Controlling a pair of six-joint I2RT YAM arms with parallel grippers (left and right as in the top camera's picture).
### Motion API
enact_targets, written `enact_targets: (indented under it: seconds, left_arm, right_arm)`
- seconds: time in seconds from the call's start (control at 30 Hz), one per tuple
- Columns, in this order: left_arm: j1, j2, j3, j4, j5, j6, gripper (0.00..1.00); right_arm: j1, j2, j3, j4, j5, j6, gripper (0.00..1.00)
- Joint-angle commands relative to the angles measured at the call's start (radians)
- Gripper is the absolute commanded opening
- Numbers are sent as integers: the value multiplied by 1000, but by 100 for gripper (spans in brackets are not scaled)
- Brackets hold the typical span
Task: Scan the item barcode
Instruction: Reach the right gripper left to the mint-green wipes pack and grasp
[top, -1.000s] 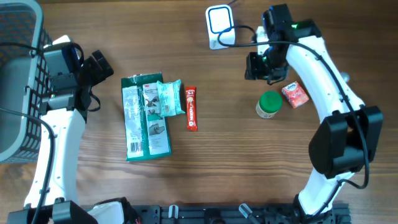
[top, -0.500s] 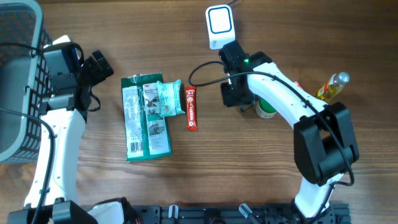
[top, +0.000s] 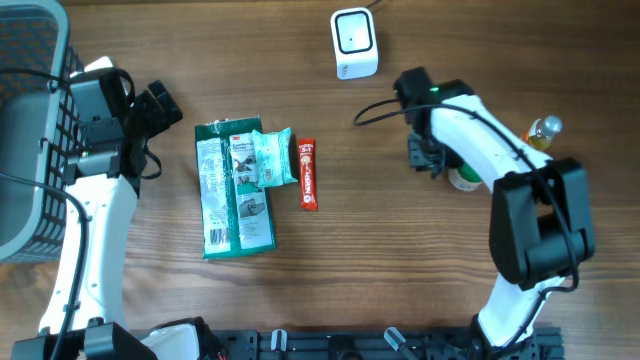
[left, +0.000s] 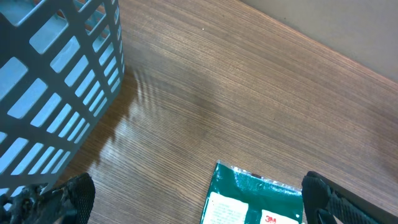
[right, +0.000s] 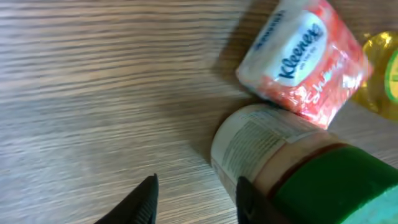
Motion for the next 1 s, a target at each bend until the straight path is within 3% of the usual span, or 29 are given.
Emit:
enact_targets:
  seconds: [0.0,0.5,0.73,0.83,0.97]
  left_arm:
    - [3,-9,11,3,-6,8,100]
    - [3,-9,11,3,-6,8,100]
    - [3,-9,11,3,-6,8,100]
    - [3,-9,11,3,-6,8,100]
    - [3,-9,11,3,-6,9,100]
  right_arm:
    - [-13,-6,-7,9,-110,-9,46]
    - [72,-6,-7,183,-776,-108,50]
    - [130,-6,-6,417,-1070,-68,50]
    - [176,-6,-6,552,-1067,-16,49]
    - [279,-6,14,662,-910,56,46]
